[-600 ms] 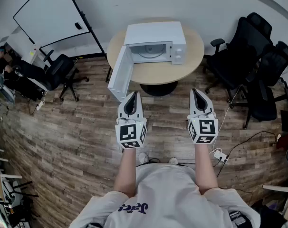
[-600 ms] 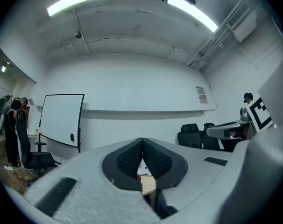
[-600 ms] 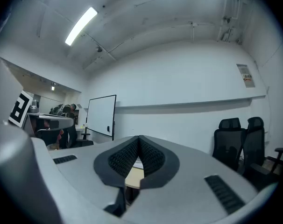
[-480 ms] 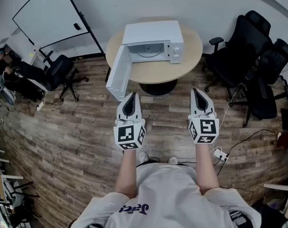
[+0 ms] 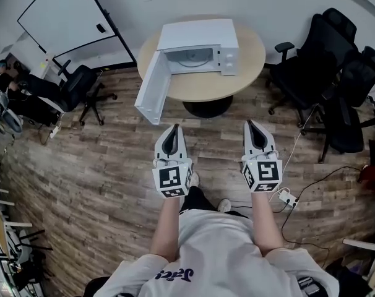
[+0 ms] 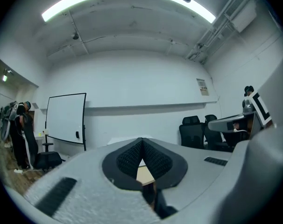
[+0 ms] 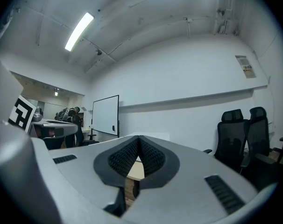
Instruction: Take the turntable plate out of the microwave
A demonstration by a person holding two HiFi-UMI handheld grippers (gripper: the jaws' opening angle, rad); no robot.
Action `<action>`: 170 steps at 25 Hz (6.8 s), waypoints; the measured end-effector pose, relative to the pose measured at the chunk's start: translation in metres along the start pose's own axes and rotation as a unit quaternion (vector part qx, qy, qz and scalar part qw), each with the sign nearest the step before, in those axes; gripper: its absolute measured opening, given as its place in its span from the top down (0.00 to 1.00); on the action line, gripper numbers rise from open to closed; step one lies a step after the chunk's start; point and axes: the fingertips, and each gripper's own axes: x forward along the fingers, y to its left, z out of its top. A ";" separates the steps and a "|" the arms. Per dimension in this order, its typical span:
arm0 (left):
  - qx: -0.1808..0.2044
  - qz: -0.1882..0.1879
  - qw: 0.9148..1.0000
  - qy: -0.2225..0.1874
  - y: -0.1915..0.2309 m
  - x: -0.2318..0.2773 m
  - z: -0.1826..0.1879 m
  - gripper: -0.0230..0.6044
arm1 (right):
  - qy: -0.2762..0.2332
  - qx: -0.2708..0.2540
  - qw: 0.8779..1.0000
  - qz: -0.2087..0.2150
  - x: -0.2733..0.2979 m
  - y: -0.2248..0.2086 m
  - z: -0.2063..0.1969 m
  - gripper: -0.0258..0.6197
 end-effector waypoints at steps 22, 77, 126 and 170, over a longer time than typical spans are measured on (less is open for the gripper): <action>-0.069 -0.036 0.997 0.007 0.091 0.159 -0.018 0.94 | 0.026 -0.006 0.998 0.056 0.196 0.047 -0.001 0.93; -0.327 -0.077 0.914 0.229 0.132 0.442 -0.260 0.91 | 0.193 0.038 0.977 0.085 0.472 0.000 -0.161 0.93; -0.685 0.057 0.705 0.177 0.145 0.509 -0.376 0.92 | 0.247 0.097 0.962 0.072 0.480 -0.040 -0.215 0.93; -0.723 0.000 0.661 0.203 0.113 0.406 -0.352 0.93 | 0.102 0.656 0.747 0.029 0.530 -0.045 -0.339 0.63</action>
